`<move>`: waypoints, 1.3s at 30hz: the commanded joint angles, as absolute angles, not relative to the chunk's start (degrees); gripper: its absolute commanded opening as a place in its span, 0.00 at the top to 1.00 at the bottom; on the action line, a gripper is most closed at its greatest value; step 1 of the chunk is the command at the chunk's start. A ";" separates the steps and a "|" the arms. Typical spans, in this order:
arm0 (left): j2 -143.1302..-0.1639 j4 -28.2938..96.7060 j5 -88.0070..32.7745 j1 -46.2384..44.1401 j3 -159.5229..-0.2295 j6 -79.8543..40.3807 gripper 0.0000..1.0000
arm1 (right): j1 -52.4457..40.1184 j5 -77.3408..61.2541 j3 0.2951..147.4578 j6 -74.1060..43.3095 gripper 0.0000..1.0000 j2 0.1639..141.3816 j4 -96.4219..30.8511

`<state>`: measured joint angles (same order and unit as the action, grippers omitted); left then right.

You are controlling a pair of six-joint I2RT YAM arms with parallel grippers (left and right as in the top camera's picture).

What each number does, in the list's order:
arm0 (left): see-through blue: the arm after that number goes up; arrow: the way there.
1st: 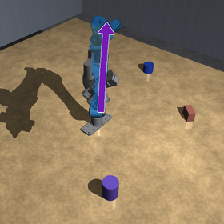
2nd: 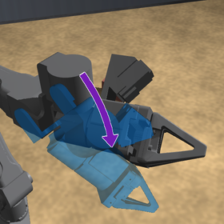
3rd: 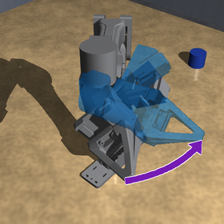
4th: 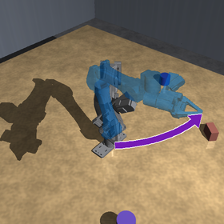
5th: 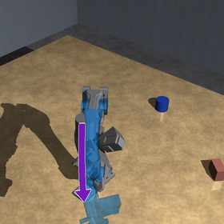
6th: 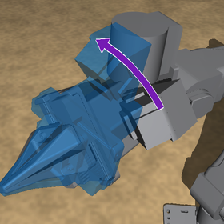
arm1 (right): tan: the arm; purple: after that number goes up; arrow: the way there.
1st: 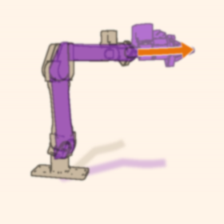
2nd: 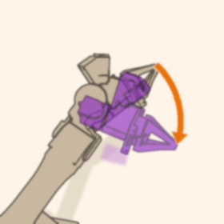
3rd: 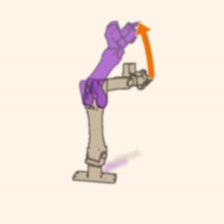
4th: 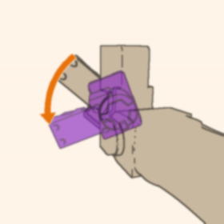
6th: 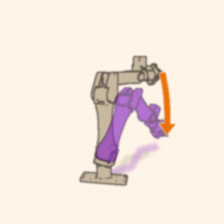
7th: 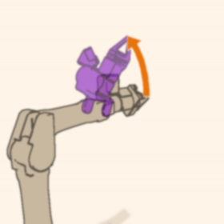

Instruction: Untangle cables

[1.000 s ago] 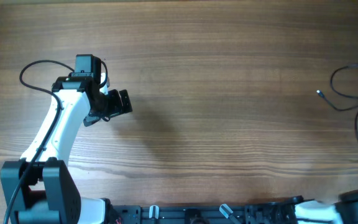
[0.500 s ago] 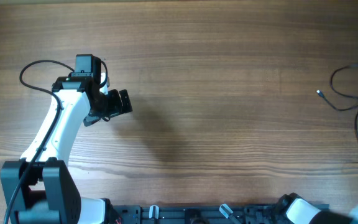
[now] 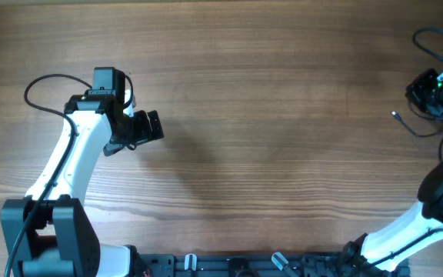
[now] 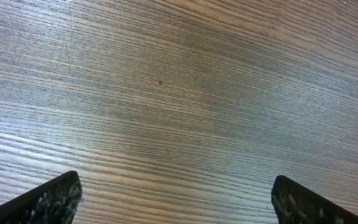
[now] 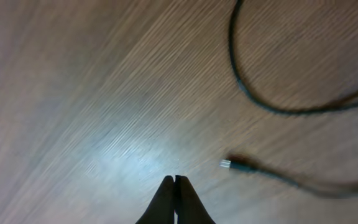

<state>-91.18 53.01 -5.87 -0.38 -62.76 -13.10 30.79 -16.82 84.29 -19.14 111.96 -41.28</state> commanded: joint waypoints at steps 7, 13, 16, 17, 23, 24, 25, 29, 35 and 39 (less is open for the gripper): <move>-89.89 53.25 -7.27 -0.54 -63.22 -12.21 0.00 | 30.59 -8.03 84.51 -10.55 0.95 116.49 -29.02; -89.89 52.95 -7.25 -0.54 -63.22 -12.21 0.00 | 30.22 -7.29 84.51 -10.48 0.95 118.04 -21.93; -89.89 52.75 -7.44 -0.54 -63.22 -12.21 0.00 | 29.56 -7.27 84.51 -10.48 0.95 120.11 -20.75; -89.89 52.75 -7.44 -0.54 -63.22 -12.21 0.00 | 29.30 -7.44 84.51 -10.52 0.95 120.73 -20.34; -89.89 52.73 -7.44 -0.54 -63.22 -12.21 0.00 | 28.05 -7.46 84.51 -10.52 0.95 123.46 -19.07; -89.89 52.73 -7.44 -0.54 -63.22 -12.19 0.00 | 27.83 -7.25 84.51 -10.52 0.95 123.94 -19.03; -89.89 52.73 -7.44 -0.54 -63.22 -12.21 0.00 | 27.75 -7.25 84.51 -10.55 0.96 124.18 -19.11; -89.89 52.71 -7.44 -0.54 -63.22 -12.21 0.00 | 27.70 -2.15 84.51 -10.68 0.95 125.27 -22.65; -89.89 52.25 -7.44 -0.54 -63.22 -12.21 0.00 | 27.77 -0.40 84.29 -13.56 0.95 127.74 -30.04; -89.89 52.16 -7.44 -0.54 -63.22 -12.19 0.00 | 27.81 -0.16 83.20 -13.69 0.96 129.64 -35.38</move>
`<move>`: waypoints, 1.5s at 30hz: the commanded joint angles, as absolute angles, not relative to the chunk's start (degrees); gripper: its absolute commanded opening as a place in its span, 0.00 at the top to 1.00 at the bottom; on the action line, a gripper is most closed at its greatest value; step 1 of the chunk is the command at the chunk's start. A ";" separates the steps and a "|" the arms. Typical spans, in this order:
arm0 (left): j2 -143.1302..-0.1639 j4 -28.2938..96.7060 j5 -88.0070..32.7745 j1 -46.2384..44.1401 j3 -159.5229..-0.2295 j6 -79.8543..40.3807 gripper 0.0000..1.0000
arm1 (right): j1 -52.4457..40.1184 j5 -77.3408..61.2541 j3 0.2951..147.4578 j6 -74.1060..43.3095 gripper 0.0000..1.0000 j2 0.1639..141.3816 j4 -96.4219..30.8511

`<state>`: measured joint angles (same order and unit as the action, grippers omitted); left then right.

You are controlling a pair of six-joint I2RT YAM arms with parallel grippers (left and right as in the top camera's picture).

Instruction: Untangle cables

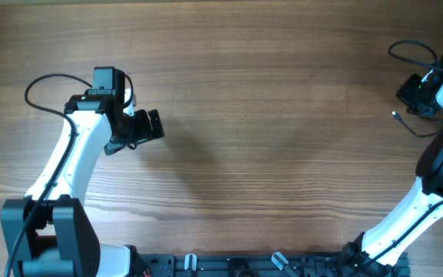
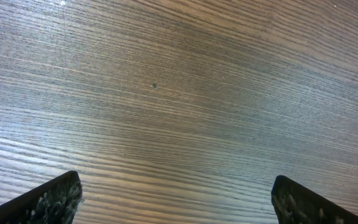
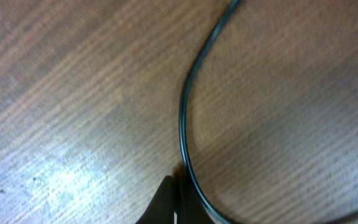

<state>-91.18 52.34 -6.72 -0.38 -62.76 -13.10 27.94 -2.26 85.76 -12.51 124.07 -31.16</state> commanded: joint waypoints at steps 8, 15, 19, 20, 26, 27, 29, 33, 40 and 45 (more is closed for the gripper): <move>-89.89 53.25 -7.44 -0.54 -63.22 -12.16 0.00 | 35.75 4.19 80.31 -19.75 0.96 130.10 -38.59; -89.89 53.45 -7.44 -0.54 -63.22 -12.19 0.00 | 48.64 -1.76 80.31 -24.25 0.96 130.10 -34.92; -89.89 53.67 -7.44 -0.54 -63.22 -12.19 0.00 | 54.00 -3.09 80.34 -26.87 0.96 130.10 -33.32; -89.89 53.67 -7.46 -0.54 -63.22 -12.19 0.00 | 56.25 -3.09 80.34 -28.67 0.96 130.10 -33.01; -89.89 53.71 -7.75 -0.54 -63.22 -12.19 0.00 | 60.01 -2.63 80.34 -28.62 0.96 130.10 -31.94; -89.89 53.69 -7.88 -0.54 -63.22 -12.19 0.00 | 60.45 -1.83 80.34 -28.60 0.96 130.08 -31.94; -89.89 53.69 -7.88 -0.54 -63.22 -12.19 0.00 | 61.41 0.14 80.34 -28.58 0.96 130.08 -32.18; -89.89 53.67 -7.88 -0.54 -63.22 -12.19 0.00 | 63.05 -2.28 80.34 -28.69 0.96 130.08 -31.97; -89.89 53.65 -7.88 -0.54 -63.22 -12.19 0.00 | 59.77 -42.98 80.73 -28.64 0.95 129.93 -22.55; -89.89 53.65 -7.88 -0.54 -63.22 -12.19 0.00 | 49.89 -46.09 83.99 -23.31 0.95 126.48 -23.18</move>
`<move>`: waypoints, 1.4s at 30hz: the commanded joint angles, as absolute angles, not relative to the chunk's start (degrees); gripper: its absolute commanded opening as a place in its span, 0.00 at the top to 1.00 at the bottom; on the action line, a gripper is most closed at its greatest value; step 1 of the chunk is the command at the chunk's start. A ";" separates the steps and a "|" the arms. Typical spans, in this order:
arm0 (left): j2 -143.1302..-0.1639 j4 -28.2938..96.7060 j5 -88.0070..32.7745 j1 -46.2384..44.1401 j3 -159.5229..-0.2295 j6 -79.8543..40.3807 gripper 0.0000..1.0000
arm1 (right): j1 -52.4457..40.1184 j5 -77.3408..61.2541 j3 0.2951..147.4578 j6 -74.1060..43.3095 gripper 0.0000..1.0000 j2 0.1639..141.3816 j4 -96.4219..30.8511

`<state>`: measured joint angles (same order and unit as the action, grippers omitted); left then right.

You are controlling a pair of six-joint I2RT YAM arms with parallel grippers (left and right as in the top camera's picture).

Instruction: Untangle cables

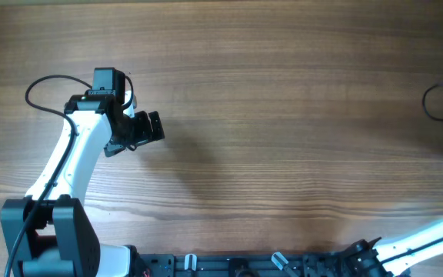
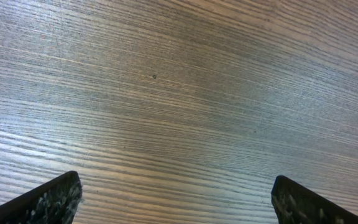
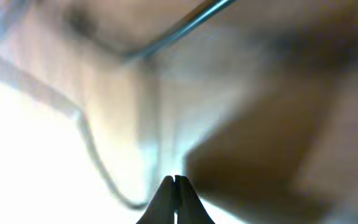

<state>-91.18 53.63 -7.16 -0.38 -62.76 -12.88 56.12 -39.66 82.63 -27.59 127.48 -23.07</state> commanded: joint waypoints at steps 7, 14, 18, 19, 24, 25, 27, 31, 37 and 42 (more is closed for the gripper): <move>-89.89 53.49 -7.88 -0.54 -63.22 -12.16 0.00 | 37.67 -31.20 84.60 -17.04 0.96 111.72 -27.03; -89.89 53.28 -7.88 -0.54 -63.22 -12.19 0.00 | 25.02 -29.36 84.60 -5.02 0.88 95.72 -34.52; -89.89 53.58 -7.88 -0.54 -62.83 -12.19 0.00 | 21.19 -50.54 84.60 -3.31 0.96 88.86 -32.75; -89.89 53.58 -7.88 -0.54 -62.74 -12.19 0.00 | 20.82 -54.72 84.60 -6.11 0.96 87.59 -31.57; -89.89 51.55 -7.88 -0.54 -61.30 -12.16 0.00 | 17.78 -63.37 84.60 -12.97 0.96 79.18 -31.68; -89.89 51.40 -7.90 -0.54 -61.12 -12.16 0.00 | 17.08 -63.16 84.60 -11.68 0.96 76.12 -32.73; -89.89 51.31 -7.88 -0.54 -60.95 -12.14 0.00 | 16.56 -62.37 84.60 -10.24 0.96 69.47 -34.46; -89.89 51.31 -7.88 -0.54 -60.95 -12.14 0.00 | 16.56 -60.80 84.60 -6.26 0.96 56.47 -40.45; -89.89 50.85 -7.86 -0.54 -60.95 -12.12 0.00 | 16.27 -38.09 84.60 15.00 0.96 37.52 -63.00; -89.89 50.83 -7.86 -0.54 -60.95 -11.90 0.00 | 15.53 -39.11 84.66 19.22 0.94 27.46 -57.28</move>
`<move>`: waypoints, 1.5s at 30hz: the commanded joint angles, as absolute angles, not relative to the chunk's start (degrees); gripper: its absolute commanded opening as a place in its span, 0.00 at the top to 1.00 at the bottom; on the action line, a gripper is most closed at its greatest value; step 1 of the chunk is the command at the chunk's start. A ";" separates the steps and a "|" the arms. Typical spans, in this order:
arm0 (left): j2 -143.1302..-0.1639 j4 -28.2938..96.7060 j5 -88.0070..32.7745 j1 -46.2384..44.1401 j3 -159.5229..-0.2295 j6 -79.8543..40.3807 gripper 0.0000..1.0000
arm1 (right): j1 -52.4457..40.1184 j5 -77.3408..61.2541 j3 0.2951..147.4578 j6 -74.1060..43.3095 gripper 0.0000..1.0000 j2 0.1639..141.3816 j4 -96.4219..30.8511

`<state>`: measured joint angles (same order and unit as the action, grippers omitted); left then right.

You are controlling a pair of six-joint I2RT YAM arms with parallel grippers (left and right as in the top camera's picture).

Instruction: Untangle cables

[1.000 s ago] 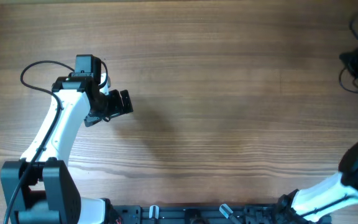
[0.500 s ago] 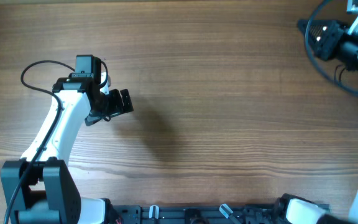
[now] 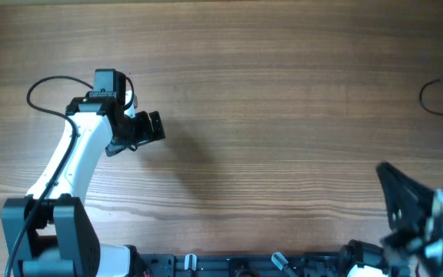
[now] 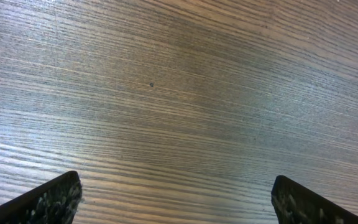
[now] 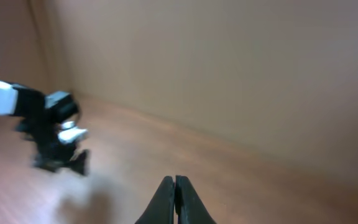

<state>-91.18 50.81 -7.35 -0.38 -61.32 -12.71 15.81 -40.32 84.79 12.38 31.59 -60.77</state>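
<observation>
A thin black cable (image 3: 440, 98) lies as a small loop at the table's far right edge, running out of the overhead view. A pale connector tip shows below it. My right gripper (image 3: 400, 195) is blurred at the lower right, well apart from the loop. In the right wrist view the right gripper (image 5: 174, 186) is shut with nothing between its fingers, looking across the table; no cable appears there. My left gripper (image 3: 151, 126) stands open at the left over bare wood, its fingertips (image 4: 51, 200) at the frame's bottom corners.
The wooden table (image 3: 283, 92) fills the overhead view. The left arm's own black lead (image 3: 43, 83) loops at the far left. The left arm (image 5: 48, 129) shows small and blurred in the right wrist view. A dark rail (image 3: 244, 265) runs along the near edge.
My right gripper, out of the overhead view at the right edge before, now shows blurred at the lower right, aimed across the table. The cable loop and left arm have not moved.
My shut right gripper was first over a cable bundle at the right edge, then at the top right by a loop. Then the arm was mostly out of view and only a small loop remained at the edge. Now the gripper is at the lower right. The left gripper stayed open throughout.
</observation>
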 commanded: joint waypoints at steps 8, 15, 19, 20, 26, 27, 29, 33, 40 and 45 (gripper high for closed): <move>-89.89 49.98 -7.84 -0.54 -60.95 -9.30 0.00 | 10.13 -42.00 85.08 16.58 0.95 19.46 -53.80; -89.89 49.04 -7.84 -0.49 -60.95 -9.13 0.00 | 1.32 -24.16 91.57 25.65 0.83 16.67 -74.67; -89.89 48.84 -7.84 -0.49 -60.95 -9.15 0.00 | 0.19 -15.46 96.99 21.45 0.86 15.51 -75.85; -89.89 48.84 -7.86 -0.49 -60.95 -9.17 0.00 | 0.19 -15.68 98.70 18.50 0.86 15.51 -73.06; -89.89 48.88 -7.88 -0.49 -60.95 -9.21 0.00 | 0.19 -16.53 105.51 17.34 0.70 15.51 -45.93; -89.89 48.88 -7.88 -0.49 -60.95 -9.26 0.00 | 0.19 -16.47 104.57 17.39 0.64 15.51 -41.80; -89.89 48.88 -8.10 -0.49 -60.95 -9.41 0.00 | 0.19 -13.91 102.04 15.97 0.57 15.51 -33.32; -89.89 49.25 -8.10 -0.49 -60.95 -9.41 0.00 | 0.19 -4.69 96.57 11.81 0.55 15.51 -23.92; -89.89 49.69 -8.08 -0.49 -60.95 -9.39 0.00 | 0.19 -5.96 73.97 4.67 0.49 15.51 -26.50; -89.89 49.98 -8.05 -0.49 -60.95 -9.37 0.00 | 0.19 -14.02 51.27 -5.72 0.00 15.51 -17.61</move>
